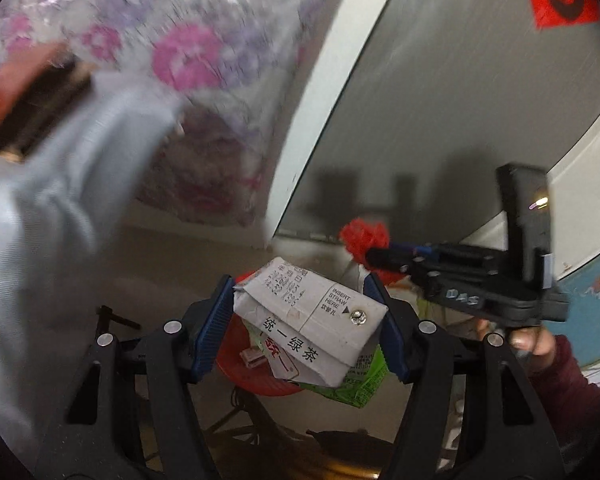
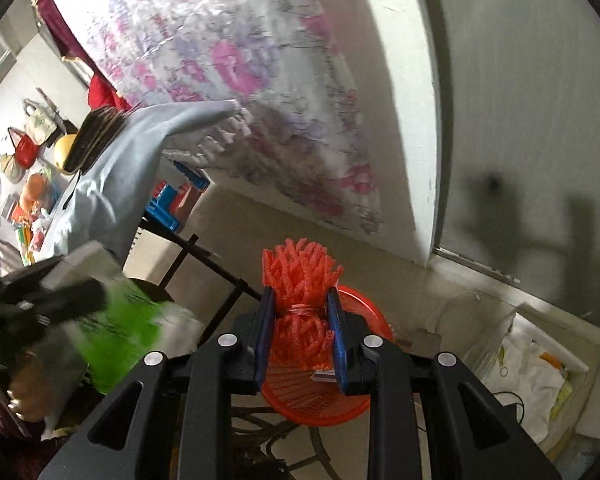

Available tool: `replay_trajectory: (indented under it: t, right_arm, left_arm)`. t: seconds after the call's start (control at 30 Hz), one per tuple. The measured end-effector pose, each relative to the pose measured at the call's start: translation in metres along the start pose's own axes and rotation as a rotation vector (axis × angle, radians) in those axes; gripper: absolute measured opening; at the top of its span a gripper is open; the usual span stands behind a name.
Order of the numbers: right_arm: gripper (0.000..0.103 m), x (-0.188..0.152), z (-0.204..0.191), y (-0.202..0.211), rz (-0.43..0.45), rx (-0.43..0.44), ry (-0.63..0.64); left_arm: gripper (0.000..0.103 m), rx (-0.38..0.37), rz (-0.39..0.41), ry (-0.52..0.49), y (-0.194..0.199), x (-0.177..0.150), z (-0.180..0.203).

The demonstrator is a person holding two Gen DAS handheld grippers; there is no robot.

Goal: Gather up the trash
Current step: 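Carry the carton and net to the red wastebasket and open both tools to drop them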

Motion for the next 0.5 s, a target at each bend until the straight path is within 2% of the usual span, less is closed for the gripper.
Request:
replay_trajectory:
  t: [0.13, 0.2, 0.27, 0.5]
  right_arm:
    - [0.026, -0.005, 0.008, -0.004, -0.015, 0.007, -0.02]
    - [0.026, -0.009, 0.009, -0.008, -0.028, 0.011, -0.026]
    - [0.026, -0.014, 0.008, -0.013, -0.048, 0.021, -0.028]
    - [0.027, -0.033, -0.01, -0.033, -0.119, 0.052, -0.003]
  left_arm:
    - [0.073, 0.007, -0.041, 0.015, -0.017, -0.006, -0.002]
    - [0.084, 0.023, -0.04, 0.023, -0.017, -0.006, -0.006]
    - [0.088, 0.048, -0.011, 0.029, -0.009, -0.003, -0.012]
    - [0.091, 0.107, 0.067, 0.044, 0.019, 0.012, -0.03]
Point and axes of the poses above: each gripper's, at about its wrist camera, not at the fingertips, and y roughly against the way its jaws point, z to its right, x to its top, the point moved 7 cm from there along -y, roughly the way its jaws point, and after that the axes turned 12 degrees about z, right-handed, at the moved point
